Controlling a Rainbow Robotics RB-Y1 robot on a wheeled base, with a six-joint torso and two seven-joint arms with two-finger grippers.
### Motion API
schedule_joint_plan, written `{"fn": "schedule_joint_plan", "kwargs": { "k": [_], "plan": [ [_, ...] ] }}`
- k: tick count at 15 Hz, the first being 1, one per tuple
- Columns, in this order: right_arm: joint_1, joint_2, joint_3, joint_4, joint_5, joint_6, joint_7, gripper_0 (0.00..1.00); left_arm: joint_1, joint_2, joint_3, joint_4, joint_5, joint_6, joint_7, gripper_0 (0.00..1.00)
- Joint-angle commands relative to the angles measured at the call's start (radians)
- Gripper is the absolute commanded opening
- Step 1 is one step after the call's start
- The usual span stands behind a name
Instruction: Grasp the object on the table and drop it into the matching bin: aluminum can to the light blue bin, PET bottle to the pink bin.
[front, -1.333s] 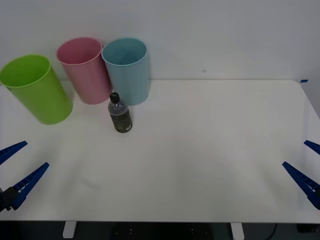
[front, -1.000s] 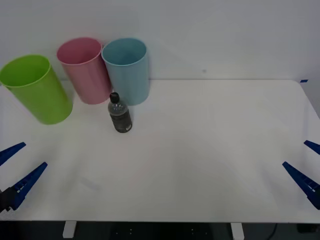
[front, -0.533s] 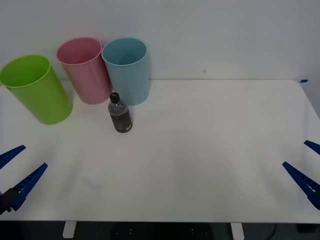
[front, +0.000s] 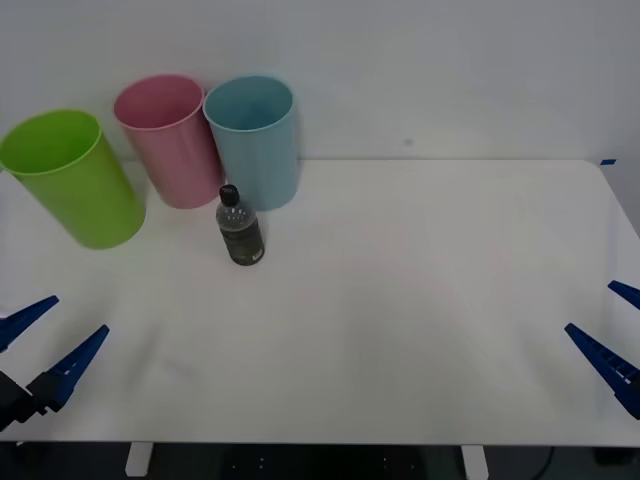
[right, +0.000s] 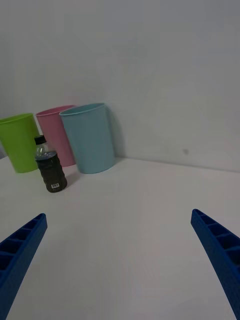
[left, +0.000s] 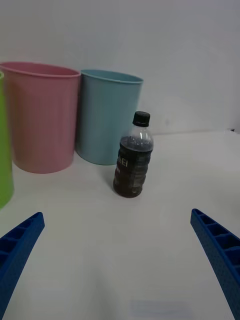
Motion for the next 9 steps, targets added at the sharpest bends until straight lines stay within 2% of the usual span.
{"fn": "schedule_joint_plan", "kwargs": {
  "k": [1, 4, 9],
  "plan": [
    [0.000, 0.000, 0.000, 0.000, 0.000, 0.000, 0.000, 1.00, -0.024, -0.002, -0.048, 0.000, -0.038, 0.056, -0.001, 1.00],
    [0.000, 0.000, 0.000, 0.000, 0.000, 0.000, 0.000, 1.00, -0.055, -0.002, -0.102, 0.002, -0.078, 0.128, 0.001, 1.00],
    [0.000, 0.000, 0.000, 0.000, 0.000, 0.000, 0.000, 1.00, -0.164, 0.000, -0.162, 0.112, -0.082, 0.137, -0.013, 1.00]
  ]
}}
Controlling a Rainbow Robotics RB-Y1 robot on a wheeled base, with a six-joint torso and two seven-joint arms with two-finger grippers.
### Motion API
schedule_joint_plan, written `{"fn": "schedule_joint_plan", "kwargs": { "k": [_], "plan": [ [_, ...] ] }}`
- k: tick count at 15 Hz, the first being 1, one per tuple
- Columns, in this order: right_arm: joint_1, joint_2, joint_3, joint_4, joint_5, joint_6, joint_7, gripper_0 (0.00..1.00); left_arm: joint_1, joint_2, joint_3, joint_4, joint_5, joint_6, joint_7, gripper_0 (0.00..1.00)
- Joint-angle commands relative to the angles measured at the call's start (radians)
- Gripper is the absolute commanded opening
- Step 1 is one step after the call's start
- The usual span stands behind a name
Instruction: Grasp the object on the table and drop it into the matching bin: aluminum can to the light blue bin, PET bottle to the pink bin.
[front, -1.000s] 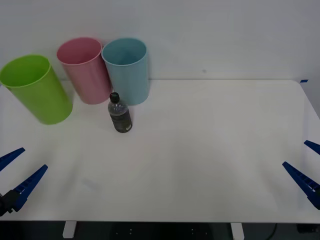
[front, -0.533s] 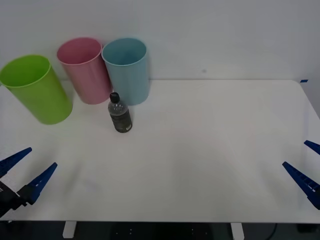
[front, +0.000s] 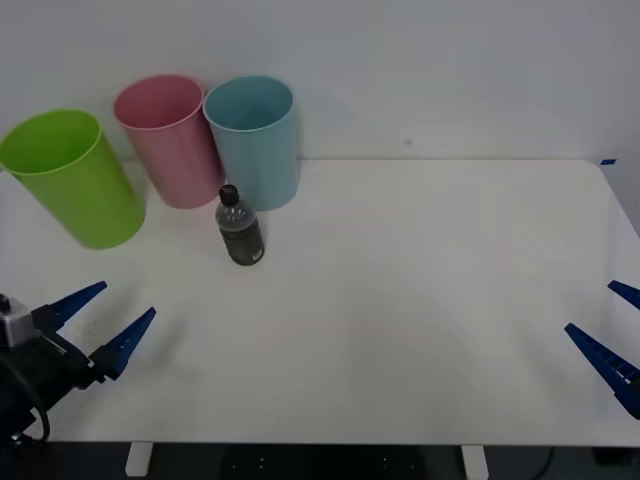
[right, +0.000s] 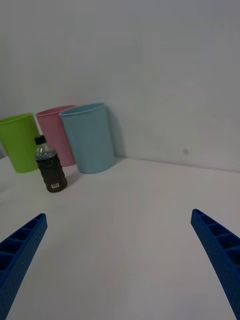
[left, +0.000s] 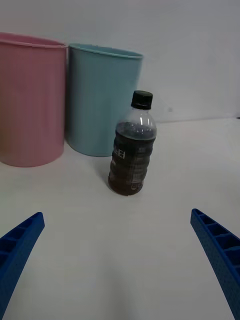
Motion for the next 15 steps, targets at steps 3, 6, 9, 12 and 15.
{"fn": "schedule_joint_plan", "kwargs": {
  "k": [3, 6, 9, 12, 15],
  "plan": [
    [0.000, 0.000, 0.000, 0.000, 0.000, 0.000, 0.000, 1.00, -0.097, -0.007, -0.042, 0.084, -0.028, 0.012, -0.014, 1.00],
    [0.000, 0.000, 0.000, 0.000, 0.000, 0.000, 0.000, 1.00, -0.127, -0.056, -0.040, 0.091, -0.072, 0.032, -0.012, 1.00],
    [0.000, 0.000, 0.000, 0.000, 0.000, 0.000, 0.000, 1.00, -0.155, -0.102, -0.037, 0.092, -0.125, 0.057, -0.006, 1.00],
    [0.000, 0.000, 0.000, 0.000, 0.000, 0.000, 0.000, 1.00, -0.221, -0.125, -0.039, 0.155, -0.155, 0.071, -0.014, 1.00],
    [0.000, 0.000, 0.000, 0.000, 0.000, 0.000, 0.000, 1.00, -0.293, -0.125, -0.060, 0.230, -0.158, 0.083, -0.028, 1.00]
  ]
}}
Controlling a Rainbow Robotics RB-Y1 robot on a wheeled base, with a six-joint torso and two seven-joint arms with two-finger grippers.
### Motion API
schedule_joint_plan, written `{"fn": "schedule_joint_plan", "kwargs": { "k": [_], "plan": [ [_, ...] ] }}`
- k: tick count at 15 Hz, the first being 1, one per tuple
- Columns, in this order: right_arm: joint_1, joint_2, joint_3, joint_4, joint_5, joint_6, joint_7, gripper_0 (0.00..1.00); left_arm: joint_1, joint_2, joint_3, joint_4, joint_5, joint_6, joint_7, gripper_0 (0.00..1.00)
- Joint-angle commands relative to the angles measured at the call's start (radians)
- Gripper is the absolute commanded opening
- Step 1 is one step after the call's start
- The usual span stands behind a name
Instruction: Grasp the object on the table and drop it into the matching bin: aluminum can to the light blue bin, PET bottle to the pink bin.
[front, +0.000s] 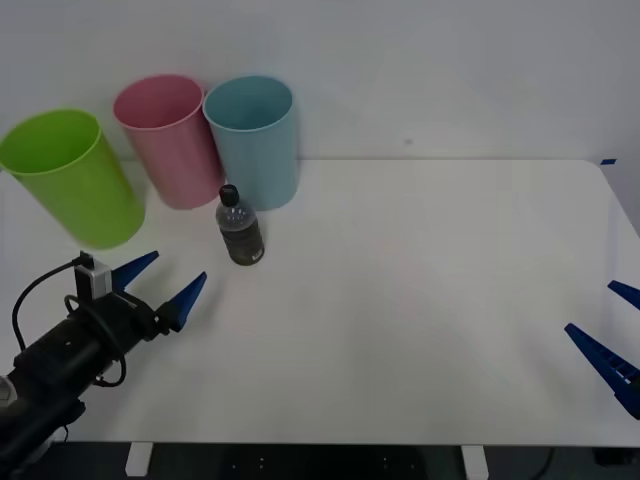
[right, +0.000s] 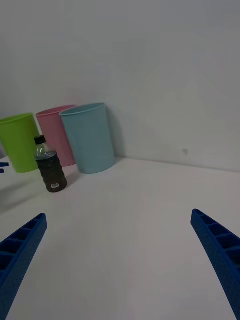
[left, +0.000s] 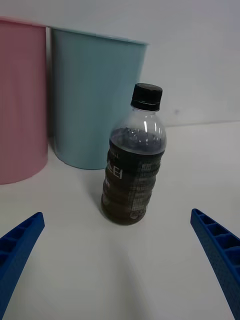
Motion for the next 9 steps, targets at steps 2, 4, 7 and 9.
{"fn": "schedule_joint_plan", "kwargs": {
  "k": [2, 4, 7, 9],
  "plan": [
    [0.000, 0.000, 0.000, 0.000, 0.000, 0.000, 0.000, 1.00, -0.081, 0.000, -0.031, 0.080, -0.003, 0.025, -0.013, 1.00],
    [0.000, 0.000, 0.000, 0.000, 0.000, 0.000, 0.000, 1.00, -0.126, -0.002, -0.050, 0.123, -0.004, 0.043, -0.021, 1.00],
    [0.000, 0.000, 0.000, 0.000, 0.000, 0.000, 0.000, 1.00, -0.198, -0.002, -0.065, 0.206, -0.006, 0.061, -0.034, 1.00],
    [0.000, 0.000, 0.000, 0.000, 0.000, 0.000, 0.000, 1.00, -0.247, -0.002, -0.074, 0.261, -0.015, 0.074, -0.050, 1.00]
  ]
}}
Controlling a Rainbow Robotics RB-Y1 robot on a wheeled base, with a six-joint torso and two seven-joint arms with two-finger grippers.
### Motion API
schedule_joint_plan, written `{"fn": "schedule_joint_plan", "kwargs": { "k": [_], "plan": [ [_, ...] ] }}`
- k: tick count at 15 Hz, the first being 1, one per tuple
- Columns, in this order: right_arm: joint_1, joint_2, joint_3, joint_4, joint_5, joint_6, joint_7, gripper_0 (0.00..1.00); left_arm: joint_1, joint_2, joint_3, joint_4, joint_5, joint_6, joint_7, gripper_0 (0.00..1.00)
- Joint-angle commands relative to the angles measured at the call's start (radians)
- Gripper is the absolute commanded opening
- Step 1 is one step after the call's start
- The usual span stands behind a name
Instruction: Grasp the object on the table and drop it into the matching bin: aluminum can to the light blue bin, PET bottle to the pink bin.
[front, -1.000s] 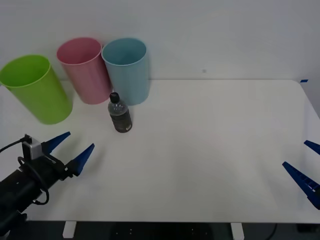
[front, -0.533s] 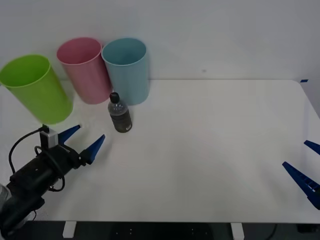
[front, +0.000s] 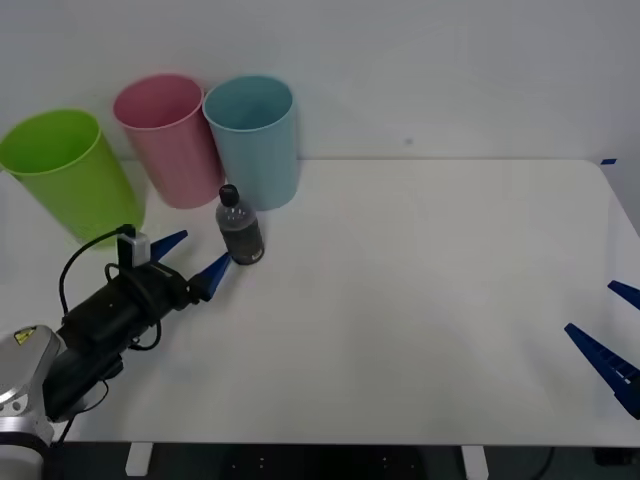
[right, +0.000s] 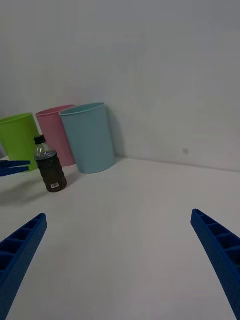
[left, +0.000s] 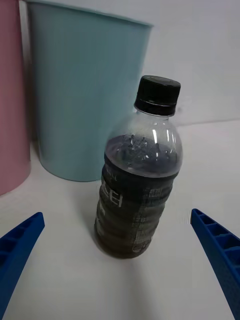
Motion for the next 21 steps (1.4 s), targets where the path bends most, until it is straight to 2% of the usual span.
{"fn": "schedule_joint_plan", "kwargs": {
  "k": [1, 4, 10, 13, 16, 21],
  "plan": [
    [0.000, 0.000, 0.000, 0.000, 0.000, 0.000, 0.000, 1.00, -0.063, -0.001, -0.009, 0.064, -0.026, 0.017, -0.016, 1.00],
    [0.000, 0.000, 0.000, 0.000, 0.000, 0.000, 0.000, 1.00, -0.098, -0.029, -0.004, 0.082, -0.065, 0.040, -0.013, 1.00],
    [0.000, 0.000, 0.000, 0.000, 0.000, 0.000, 0.000, 1.00, -0.136, -0.109, 0.036, 0.084, -0.200, 0.075, -0.002, 1.00],
    [0.000, 0.000, 0.000, 0.000, 0.000, 0.000, 0.000, 1.00, -0.179, -0.126, 0.057, 0.130, -0.256, 0.078, -0.002, 1.00],
    [0.000, 0.000, 0.000, 0.000, 0.000, 0.000, 0.000, 1.00, -0.224, -0.126, 0.057, 0.186, -0.257, 0.080, -0.012, 1.00],
    [0.000, 0.000, 0.000, 0.000, 0.000, 0.000, 0.000, 1.00, -0.229, -0.126, 0.053, 0.189, -0.259, 0.092, -0.013, 1.00]
  ]
}}
